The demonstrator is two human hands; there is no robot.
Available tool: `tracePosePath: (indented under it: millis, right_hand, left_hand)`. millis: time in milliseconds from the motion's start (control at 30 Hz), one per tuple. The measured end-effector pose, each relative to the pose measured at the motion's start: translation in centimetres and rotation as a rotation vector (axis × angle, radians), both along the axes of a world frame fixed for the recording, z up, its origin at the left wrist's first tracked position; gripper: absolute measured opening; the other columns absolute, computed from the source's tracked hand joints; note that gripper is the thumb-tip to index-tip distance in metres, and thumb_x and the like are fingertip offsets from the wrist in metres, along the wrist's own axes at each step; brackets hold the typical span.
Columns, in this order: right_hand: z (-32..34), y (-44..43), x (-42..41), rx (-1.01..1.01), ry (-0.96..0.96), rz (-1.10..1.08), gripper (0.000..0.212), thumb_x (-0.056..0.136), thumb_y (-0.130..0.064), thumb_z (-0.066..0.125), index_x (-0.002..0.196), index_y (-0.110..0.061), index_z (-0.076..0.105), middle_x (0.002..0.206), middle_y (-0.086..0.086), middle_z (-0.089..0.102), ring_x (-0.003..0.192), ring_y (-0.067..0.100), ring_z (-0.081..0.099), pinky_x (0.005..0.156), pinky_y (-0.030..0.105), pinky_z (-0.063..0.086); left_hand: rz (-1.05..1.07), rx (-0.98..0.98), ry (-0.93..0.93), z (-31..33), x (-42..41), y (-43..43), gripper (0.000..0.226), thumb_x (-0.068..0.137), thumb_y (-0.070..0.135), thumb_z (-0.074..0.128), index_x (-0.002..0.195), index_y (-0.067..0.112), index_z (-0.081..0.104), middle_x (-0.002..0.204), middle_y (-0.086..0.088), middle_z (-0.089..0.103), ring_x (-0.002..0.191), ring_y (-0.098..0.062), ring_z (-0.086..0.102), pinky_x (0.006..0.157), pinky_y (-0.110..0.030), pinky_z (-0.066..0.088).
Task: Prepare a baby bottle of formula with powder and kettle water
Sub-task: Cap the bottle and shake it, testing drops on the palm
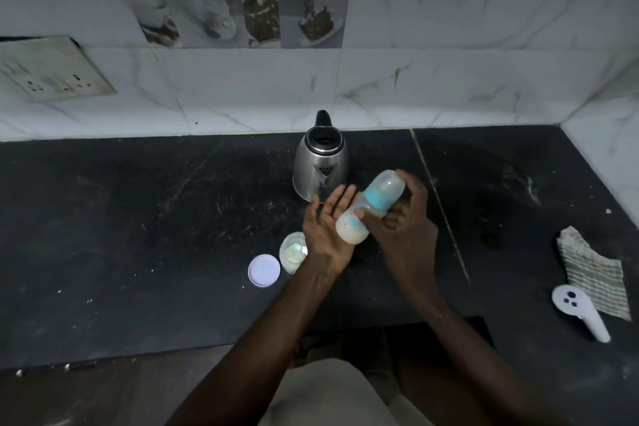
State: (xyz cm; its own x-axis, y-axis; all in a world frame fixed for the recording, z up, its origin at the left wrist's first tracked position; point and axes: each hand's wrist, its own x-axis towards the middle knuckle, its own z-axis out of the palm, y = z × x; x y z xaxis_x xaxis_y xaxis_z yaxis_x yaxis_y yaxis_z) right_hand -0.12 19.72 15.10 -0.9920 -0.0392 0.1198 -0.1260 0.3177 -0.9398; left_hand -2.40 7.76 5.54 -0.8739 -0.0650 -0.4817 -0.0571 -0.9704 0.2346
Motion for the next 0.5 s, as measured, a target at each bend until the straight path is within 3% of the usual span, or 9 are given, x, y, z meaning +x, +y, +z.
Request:
tracePosePath:
  millis: [67,233,367,500]
  right_hand:
    - [0.0,0.3,-0.3,-0.094,0.023,-0.048,0.086,0.079,-0.013,0.093,0.148,-0.031,0.044,0.122,-0.006,0.074,0.104,0.008,0.076,0.090,0.036,0.064]
    - [-0.4,-0.1,0.1,-0.053,0.015,-0.037,0.087,0.078,-0.011,0.092,0.149,-0.029,0.044,0.122,-0.011,0.073,0.104,0.005,0.075,0.090,0.033,0.064]
    - [0.2,0.2,-0.2,-0.038,0.019,0.053,0.087,0.079,-0.015,0.093,0.149,-0.031,0.044,0.123,-0.012,0.072,0.106,0.005,0.074,0.091,0.034,0.064]
    - [4.2,1.4,-2.4,0.066,0.023,0.236,0.085,0.076,-0.013,0.094,0.144,-0.034,0.047,0.119,-0.019,0.072,0.103,0.005,0.075,0.089,0.031,0.063]
  left_hand:
    - [0.013,-0.001,0.023,0.3,-0.1,-0.1,0.061,0.103,0.048,0.045,0.142,0.003,0.057,0.141,-0.017,0.065,0.139,-0.036,0.055,0.122,-0.053,0.035]
    - [0.009,-0.015,0.005,0.4,0.5,-0.3,0.062,0.103,0.049,0.047,0.143,0.003,0.056,0.142,-0.017,0.064,0.138,-0.035,0.056,0.121,-0.053,0.036]
    - [0.006,-0.027,-0.003,0.5,0.8,-0.4,0.060,0.103,0.050,0.046,0.139,0.005,0.060,0.140,-0.016,0.066,0.134,-0.033,0.059,0.111,-0.050,0.046]
    - [0.015,-0.077,-0.052,0.5,1.4,-0.6,0.057,0.101,0.050,0.048,0.134,0.006,0.064,0.136,-0.016,0.069,0.131,-0.030,0.062,0.121,-0.048,0.037]
